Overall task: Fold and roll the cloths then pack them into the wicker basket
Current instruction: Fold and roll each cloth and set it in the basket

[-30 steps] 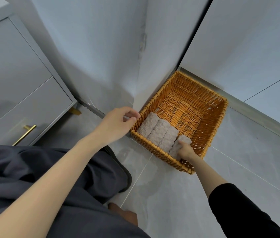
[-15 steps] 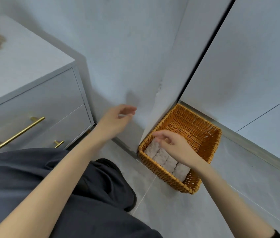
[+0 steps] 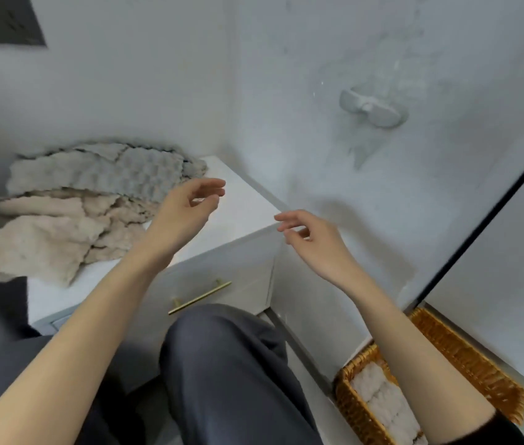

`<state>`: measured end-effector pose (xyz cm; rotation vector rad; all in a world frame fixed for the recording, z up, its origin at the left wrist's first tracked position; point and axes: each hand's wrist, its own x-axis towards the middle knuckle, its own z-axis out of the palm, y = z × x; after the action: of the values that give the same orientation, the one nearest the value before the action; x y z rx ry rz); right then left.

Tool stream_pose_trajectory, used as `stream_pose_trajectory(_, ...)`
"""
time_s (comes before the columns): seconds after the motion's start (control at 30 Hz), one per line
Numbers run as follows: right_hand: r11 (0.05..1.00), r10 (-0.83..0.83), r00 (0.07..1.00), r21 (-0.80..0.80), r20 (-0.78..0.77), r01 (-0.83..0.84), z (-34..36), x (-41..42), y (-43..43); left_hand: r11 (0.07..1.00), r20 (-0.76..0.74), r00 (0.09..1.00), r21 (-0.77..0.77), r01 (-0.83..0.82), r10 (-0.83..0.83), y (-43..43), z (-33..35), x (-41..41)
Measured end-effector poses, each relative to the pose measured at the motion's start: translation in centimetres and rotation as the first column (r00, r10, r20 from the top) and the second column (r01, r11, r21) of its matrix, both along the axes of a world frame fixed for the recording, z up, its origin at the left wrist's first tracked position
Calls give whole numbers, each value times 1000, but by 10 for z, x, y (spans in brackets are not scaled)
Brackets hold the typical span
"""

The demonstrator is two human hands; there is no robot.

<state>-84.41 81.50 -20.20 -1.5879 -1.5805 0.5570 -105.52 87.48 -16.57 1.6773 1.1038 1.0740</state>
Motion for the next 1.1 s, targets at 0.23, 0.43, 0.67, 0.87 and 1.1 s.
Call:
stream_pose_trajectory(0.23,991,110,991,67,80,-116,30,-66,72,953,-68,959,153,-263,276,24,10,-85)
stream_pose_trajectory(0.43,983,176,980,25,94,-179,20,-115,127,882,-302,847,327,-339,438,48,-17,-120)
stream_pose_trajectory(0.67,982,141,980,106,142,-156,-1,-159,180,837,-564,642,489,-247,519,91,-44,-135)
stream_pose_trajectory(0.87,911,124,914,321,387,-260,10,-195,222,846,-694,489,477,-237,528,121,-57,-140)
stream_pose_trajectory(1.1,924,125,855,255,503,-285,17,-223,266,838,-696,472,494,-231,541,130,-60,-145)
